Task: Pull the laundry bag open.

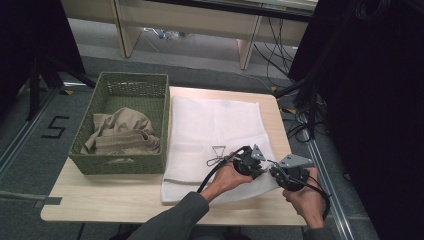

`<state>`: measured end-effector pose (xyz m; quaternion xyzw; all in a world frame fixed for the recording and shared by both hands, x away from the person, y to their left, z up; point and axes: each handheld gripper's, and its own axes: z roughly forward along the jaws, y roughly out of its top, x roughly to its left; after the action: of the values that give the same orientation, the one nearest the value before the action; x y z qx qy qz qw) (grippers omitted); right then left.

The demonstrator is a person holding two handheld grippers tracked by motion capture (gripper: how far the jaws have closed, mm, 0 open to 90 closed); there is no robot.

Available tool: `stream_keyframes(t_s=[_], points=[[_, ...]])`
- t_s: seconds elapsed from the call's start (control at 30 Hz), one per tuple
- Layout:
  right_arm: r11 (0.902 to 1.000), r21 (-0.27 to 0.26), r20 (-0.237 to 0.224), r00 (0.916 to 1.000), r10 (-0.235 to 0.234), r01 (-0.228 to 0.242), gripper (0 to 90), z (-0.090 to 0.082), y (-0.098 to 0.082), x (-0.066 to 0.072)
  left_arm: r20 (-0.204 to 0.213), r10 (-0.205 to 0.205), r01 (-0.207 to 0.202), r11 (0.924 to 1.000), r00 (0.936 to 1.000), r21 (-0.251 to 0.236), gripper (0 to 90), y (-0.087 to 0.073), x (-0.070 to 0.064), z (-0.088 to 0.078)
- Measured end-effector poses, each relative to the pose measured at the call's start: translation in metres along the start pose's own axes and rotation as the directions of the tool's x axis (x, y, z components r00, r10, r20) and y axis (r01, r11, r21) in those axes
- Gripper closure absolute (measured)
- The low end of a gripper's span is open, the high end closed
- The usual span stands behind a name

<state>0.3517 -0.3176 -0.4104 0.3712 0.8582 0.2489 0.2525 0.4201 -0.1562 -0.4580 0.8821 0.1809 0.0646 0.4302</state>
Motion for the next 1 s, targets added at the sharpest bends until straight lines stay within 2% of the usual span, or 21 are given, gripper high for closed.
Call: stream_keyframes(t_s=[0.07, 0.13, 0.27, 0.33, 0.37, 0.47, 0.5, 0.53, 0.57, 0.6, 0.87, 0.9, 1.0], points=[[1.0000, 0.002, -0.001, 1.0000, -0.007, 0.007, 87.5, 0.000, 0.000, 0.000, -0.009, 0.005, -0.005, 1.0000, 1.0000, -0.001, 84.3, 0.000, 0.000, 0.000], [1.0000, -0.001, 0.002, 1.0000, 0.009, -0.009, 87.5, 0.000, 0.000, 0.000, -0.010, 0.004, -0.004, 1.0000, 0.9999, -0.006, 84.2, 0.000, -0.001, 0.000], [0.9999, -0.005, -0.003, 0.9999, 0.012, -0.012, 87.5, -0.001, -0.001, -0.001, -0.005, 0.016, -0.016, 0.9998, 0.9999, -0.009, 73.4, -0.001, 0.001, 0.002], [0.9999, -0.009, -0.003, 1.0000, 0.008, -0.008, 87.5, -0.001, 0.000, -0.001, -0.017, 0.030, -0.030, 0.9995, 0.9994, -0.008, 67.3, -0.001, 0.001, 0.002], [1.0000, -0.009, 0.000, 1.0000, 0.002, -0.002, 87.5, 0.000, 0.000, -0.001, -0.015, 0.047, -0.047, 0.9989, 0.9988, -0.005, 66.4, -0.001, 0.001, 0.004], [1.0000, -0.006, -0.002, 1.0000, 0.004, -0.004, 87.5, 0.000, 0.000, 0.000, -0.009, 0.057, -0.057, 0.9984, 0.9983, 0.001, 65.5, -0.001, 0.002, 0.006], [1.0000, -0.006, -0.003, 1.0000, 0.002, -0.002, 87.6, 0.000, 0.001, 0.000, -0.004, 0.057, -0.057, 0.9983, 0.9983, 0.006, 65.7, -0.001, 0.002, 0.007], [1.0000, -0.006, -0.003, 1.0000, 0.001, -0.001, 87.6, 0.000, 0.000, 0.000, 0.012, 0.040, -0.041, 0.9991, 0.9991, 0.014, 70.7, 0.000, 0.002, 0.008], [1.0000, -0.006, -0.003, 1.0000, 0.001, -0.001, 87.6, 0.000, 0.000, 0.000, 0.012, 0.040, -0.041, 0.9991, 0.9991, 0.014, 73.9, 0.000, 0.002, 0.008], [1.0000, -0.006, -0.005, 1.0000, -0.003, 0.003, 87.6, 0.000, 0.000, 0.000, 0.028, 0.030, -0.031, 0.9994, 0.9991, 0.016, 73.9, 0.000, 0.002, 0.009], [0.9998, -0.007, -0.005, 0.9999, 0.017, -0.017, 87.6, 0.000, 0.000, -0.001, 0.036, 0.048, -0.049, 0.9985, 0.9982, 0.025, 83.5, 0.003, 0.002, 0.010], [0.9999, -0.009, 0.002, 1.0000, 0.010, -0.009, 87.5, -0.001, 0.000, -0.001, 0.029, 0.048, -0.049, 0.9987, 0.9984, 0.016, 86.6, 0.003, 0.001, 0.010], [0.9997, -0.020, -0.002, 0.9999, 0.012, -0.012, 87.5, -0.001, 0.000, -0.003, 0.016, 0.060, -0.060, 0.9980, 0.9981, 0.020, 86.8, 0.004, 0.000, 0.008]])
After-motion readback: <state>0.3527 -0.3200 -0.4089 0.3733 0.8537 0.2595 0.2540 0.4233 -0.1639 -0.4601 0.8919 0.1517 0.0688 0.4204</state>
